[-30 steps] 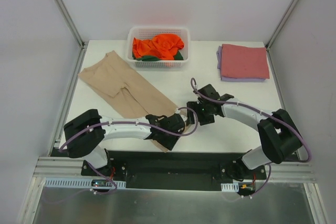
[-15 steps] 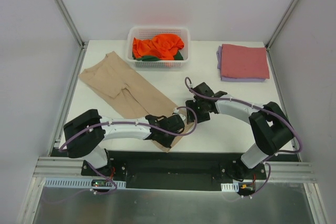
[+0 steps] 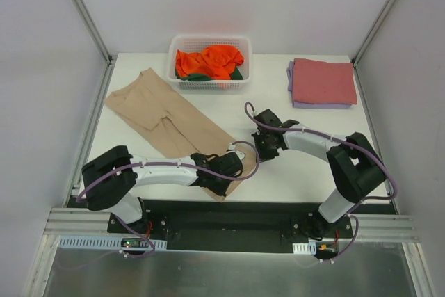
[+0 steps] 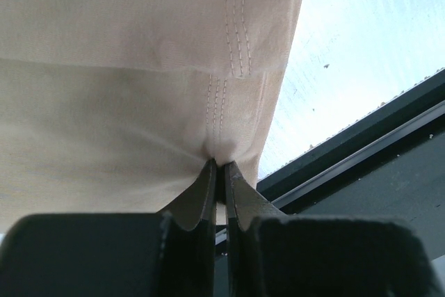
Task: Fold and stack the t-shirts
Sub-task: Grab the bottom of the folded rectangular tshirt with both arms
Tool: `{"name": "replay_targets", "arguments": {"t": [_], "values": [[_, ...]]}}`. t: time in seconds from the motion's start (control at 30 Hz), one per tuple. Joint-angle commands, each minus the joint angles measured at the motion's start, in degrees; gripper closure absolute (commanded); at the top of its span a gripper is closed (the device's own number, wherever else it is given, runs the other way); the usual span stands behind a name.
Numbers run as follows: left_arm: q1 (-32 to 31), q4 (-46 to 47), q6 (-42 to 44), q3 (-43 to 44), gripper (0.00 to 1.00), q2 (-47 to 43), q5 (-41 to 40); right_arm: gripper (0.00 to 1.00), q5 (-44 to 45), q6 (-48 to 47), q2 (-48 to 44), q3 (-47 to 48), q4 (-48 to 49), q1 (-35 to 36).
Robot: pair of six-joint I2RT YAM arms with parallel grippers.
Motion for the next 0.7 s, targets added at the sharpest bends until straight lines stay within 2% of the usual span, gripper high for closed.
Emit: {"name": "replay_targets", "arguments": {"t": [0.0, 0.27, 0.47, 0.67], "values": [[-1.29, -4.39, -0.6, -3.97, 1.0, 1.43, 3.42, 1.0, 2.99, 1.85, -0.28, -0.69, 0.39, -1.94], [-3.22, -4.39, -1.21, -2.05, 1.0, -2.96, 5.53, 1.0, -11.16, 1.94, -7.83, -6.4, 8.12, -2.57], [-3.22, -4.3, -1.56, -1.51, 1.0, -10.25, 7.99, 1.0, -6.78, 1.86, -16.53, -7.2, 2.69, -2.13], [-2.44, -5.09, -3.67, -1.25, 1.0, -15.88, 2.47, 1.0, -7.83, 1.59, -21.02, -5.28, 0.48, -0.9]]}}
